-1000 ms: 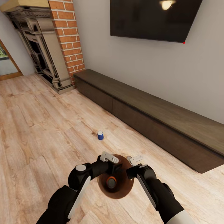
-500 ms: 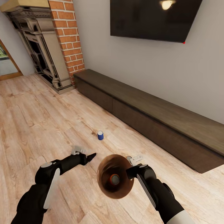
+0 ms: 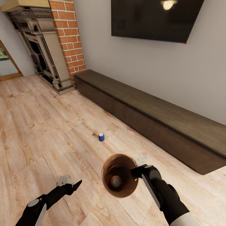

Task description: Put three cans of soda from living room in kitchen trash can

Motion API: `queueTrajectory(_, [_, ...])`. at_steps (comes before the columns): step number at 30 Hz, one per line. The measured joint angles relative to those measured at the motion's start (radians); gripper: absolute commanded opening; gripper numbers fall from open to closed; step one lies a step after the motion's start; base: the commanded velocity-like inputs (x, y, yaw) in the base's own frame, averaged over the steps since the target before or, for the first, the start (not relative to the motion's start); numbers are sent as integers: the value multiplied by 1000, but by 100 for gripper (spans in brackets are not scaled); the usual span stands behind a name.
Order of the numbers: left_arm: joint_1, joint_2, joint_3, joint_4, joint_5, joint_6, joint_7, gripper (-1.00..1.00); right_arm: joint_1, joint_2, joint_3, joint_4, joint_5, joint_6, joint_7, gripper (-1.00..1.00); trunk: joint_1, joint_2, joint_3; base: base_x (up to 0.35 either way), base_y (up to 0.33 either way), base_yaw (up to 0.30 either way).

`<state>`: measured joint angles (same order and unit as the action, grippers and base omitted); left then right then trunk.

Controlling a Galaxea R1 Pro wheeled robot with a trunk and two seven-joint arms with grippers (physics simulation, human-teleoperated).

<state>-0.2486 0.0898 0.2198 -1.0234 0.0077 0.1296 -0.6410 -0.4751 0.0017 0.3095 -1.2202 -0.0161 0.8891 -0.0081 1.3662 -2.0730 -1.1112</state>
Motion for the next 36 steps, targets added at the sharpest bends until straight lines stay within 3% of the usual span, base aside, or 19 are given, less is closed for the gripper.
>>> queueTrajectory(5, [1, 0, 0, 42, 1, -27, -2, 100, 45, -1, -4, -4, 1, -10, 2, -100, 0, 0, 0, 0, 0, 0])
queueTrajectory(7, [1, 1, -1, 50, -1, -30, -3, 100, 81, -24, -22, 4, -28, -22, 4, -100, 0, 0, 0, 0, 0, 0])
queueTrajectory(9, [2, 1, -1, 54, -3, -30, -4, 100, 112, -59, -49, -4, -15, -57, 16, -100, 0, 0, 0, 0, 0, 0])
queueTrajectory(10, [2, 1, -1, 55, -3, -30, -5, 100, 119, -70, -57, -8, 14, -75, 20, -100, 0, 0, 0, 0, 0, 0])
queueTrajectory(12, [2, 1, -1, 58, -4, -31, -20, 100, 147, -105, -88, -8, 16, -158, 85, -100, 0, 0, 0, 0, 0, 0])
queueTrajectory(15, [2, 1, -2, 59, -4, -31, -36, 100, 182, -136, -145, -9, -34, -237, 178, -100, 0, 0, 0, 0, 0, 0])
queueTrajectory(18, [2, 1, -1, 60, -4, -32, -42, 100, 225, -169, -205, -7, -2, -344, 246, -100, 0, 0, 0, 0, 0, 0])
queueTrajectory(24, [2, -1, -5, 60, -5, -34, -36, 100, 329, -239, -244, 11, -13, -552, 305, -100, 0, 0, 0, 0, 0, 0])
queueTrajectory(26, [1, -1, -6, 61, -5, -34, -36, 100, 341, -246, -257, 21, -17, -580, 303, -100, 0, 0, 0, 0, 0, 0])
queueTrajectory(30, [2, -1, -7, 60, -5, -35, -35, 100, 356, -254, -347, 71, -8, -625, 319, -100, 0, 0, 0, 0, 0, 0])
queueTrajectory(36, [1, -2, -7, 61, -5, -35, -34, 100, 360, -249, -399, 98, -16, -636, 321, -100, 0, 0, 0, 50, 21, 0])
